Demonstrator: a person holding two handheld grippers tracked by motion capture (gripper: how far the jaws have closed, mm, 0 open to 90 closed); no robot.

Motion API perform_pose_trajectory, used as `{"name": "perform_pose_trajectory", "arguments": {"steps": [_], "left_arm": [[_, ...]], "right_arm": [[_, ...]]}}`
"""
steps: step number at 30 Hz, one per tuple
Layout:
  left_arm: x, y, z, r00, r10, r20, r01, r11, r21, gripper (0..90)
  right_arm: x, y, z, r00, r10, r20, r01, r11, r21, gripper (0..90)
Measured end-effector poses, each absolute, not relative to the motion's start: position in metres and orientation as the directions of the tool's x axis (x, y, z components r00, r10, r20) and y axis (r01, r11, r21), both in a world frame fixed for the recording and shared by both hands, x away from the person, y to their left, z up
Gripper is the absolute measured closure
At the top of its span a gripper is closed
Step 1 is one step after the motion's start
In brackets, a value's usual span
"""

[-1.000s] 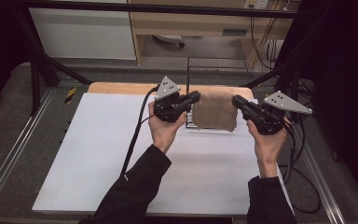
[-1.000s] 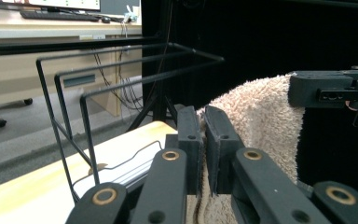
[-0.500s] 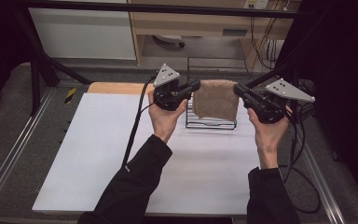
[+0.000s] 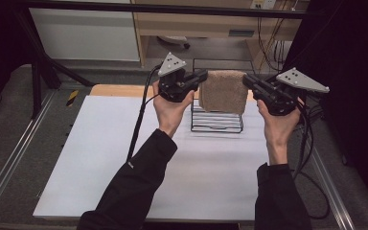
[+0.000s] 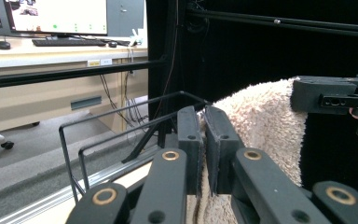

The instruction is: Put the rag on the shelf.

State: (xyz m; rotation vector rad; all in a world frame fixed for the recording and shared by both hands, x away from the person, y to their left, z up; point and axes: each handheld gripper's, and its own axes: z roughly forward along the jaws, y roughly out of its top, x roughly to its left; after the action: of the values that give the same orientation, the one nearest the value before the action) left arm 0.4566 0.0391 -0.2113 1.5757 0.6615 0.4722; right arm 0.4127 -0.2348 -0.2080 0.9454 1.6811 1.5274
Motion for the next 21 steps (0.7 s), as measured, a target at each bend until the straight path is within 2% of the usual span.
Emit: {"name": "perform_pose_trajectory", "arguments": {"steps": [21], "left_arm": [[0.476, 0.038, -0.181, 0.737, 0.672, -0.073, 0.106, -0.008, 0.994, 85.1]], "right_arm": [[0.436, -0.233, -0.178, -0.494, 0.869, -0.021, 0.04, 0.047, 0.998, 86.1]]}}
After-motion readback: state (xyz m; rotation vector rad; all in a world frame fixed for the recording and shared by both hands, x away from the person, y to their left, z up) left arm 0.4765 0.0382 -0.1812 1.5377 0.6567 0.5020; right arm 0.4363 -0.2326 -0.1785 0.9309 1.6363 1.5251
